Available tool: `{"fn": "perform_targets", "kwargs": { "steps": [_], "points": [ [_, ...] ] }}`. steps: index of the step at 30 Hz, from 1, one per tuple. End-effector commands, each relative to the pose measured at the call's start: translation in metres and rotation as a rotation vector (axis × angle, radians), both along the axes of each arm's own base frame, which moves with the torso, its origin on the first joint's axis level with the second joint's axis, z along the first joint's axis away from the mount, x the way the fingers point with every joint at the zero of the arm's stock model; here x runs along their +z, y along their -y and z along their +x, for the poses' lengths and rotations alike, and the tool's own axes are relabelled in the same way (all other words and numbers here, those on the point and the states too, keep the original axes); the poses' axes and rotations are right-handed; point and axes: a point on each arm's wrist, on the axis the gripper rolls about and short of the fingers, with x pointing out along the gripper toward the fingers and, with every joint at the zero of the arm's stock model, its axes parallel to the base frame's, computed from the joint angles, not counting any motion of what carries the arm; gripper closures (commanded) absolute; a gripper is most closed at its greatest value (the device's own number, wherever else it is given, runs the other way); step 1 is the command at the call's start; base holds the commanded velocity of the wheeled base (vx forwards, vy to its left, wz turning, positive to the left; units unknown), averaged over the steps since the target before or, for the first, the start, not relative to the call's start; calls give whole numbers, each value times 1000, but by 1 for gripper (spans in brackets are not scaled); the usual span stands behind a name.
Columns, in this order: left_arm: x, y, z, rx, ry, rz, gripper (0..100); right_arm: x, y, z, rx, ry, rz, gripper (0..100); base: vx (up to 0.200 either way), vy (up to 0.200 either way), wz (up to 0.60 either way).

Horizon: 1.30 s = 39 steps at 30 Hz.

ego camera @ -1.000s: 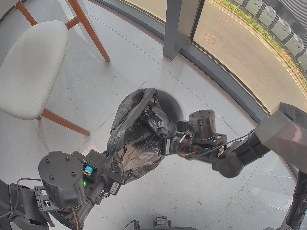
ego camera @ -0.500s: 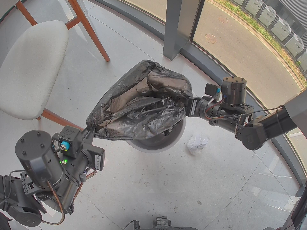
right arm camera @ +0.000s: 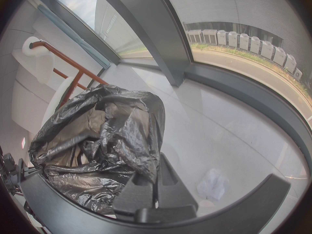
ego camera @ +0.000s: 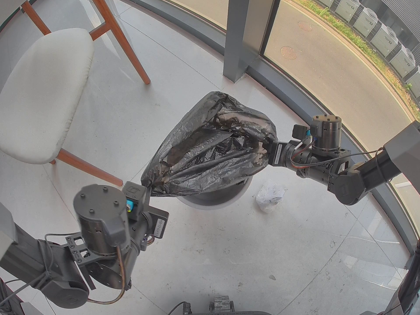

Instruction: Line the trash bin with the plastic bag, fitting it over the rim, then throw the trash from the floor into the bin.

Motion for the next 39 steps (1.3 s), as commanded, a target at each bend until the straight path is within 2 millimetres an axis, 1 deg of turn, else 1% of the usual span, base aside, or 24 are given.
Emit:
{"fn": "perform_targets", "kwargs": {
  "steps": [1,4,7,10,13,16,17,19,22,23,24,28,30,33,36,39],
  "points": [
    [-16,7,2,-10,-41,44,100,-19,1,-1,2,-53,-23,100,0,0,0],
    [-18,7,1,-12,-50,54,100,-32,-2,-2,10,-88,-39,100,0,0,0],
    [-29,7,2,-9,-79,85,100,-46,-3,-3,17,-123,-58,100,0,0,0],
    [-33,6,1,-9,-91,98,100,-53,-7,-3,25,-122,-55,100,0,0,0],
    [-34,6,1,-8,-95,103,100,-60,-10,2,25,-90,-46,100,0,0,0],
    [-35,5,1,-5,-97,106,100,-60,-9,-1,32,-82,-44,100,0,0,0],
    [-35,5,1,-5,-99,108,100,-61,-7,-3,34,-86,-46,0,0,0,0],
    [-37,3,-1,-5,-106,116,100,-62,-5,-10,37,-98,-47,0,0,0,0],
    [-42,-1,-6,-5,-123,134,100,-50,5,-30,41,-88,-33,0,0,0,0],
    [-42,-1,-6,-5,-123,134,100,-50,5,-30,41,-88,-33,0,0,0,0],
    [-46,-5,-10,-6,-141,155,100,-46,10,-42,63,-96,-29,0,0,0,0],
    [-53,-11,-15,6,-166,184,100,-41,16,-56,70,-106,-31,0,0,0,0],
    [-56,-14,-16,12,-177,197,100,-39,17,-59,73,-106,-31,0,0,0,0],
    [-54,-13,-14,19,-166,188,100,-36,17,-60,72,-91,-21,0,0,0,0],
    [-51,-12,-11,36,-153,178,100,-21,18,-59,67,-21,18,0,0,0,0],
    [-50,-17,-5,64,-150,181,100,-12,17,-60,64,5,56,0,0,0,0]
  ]
}}
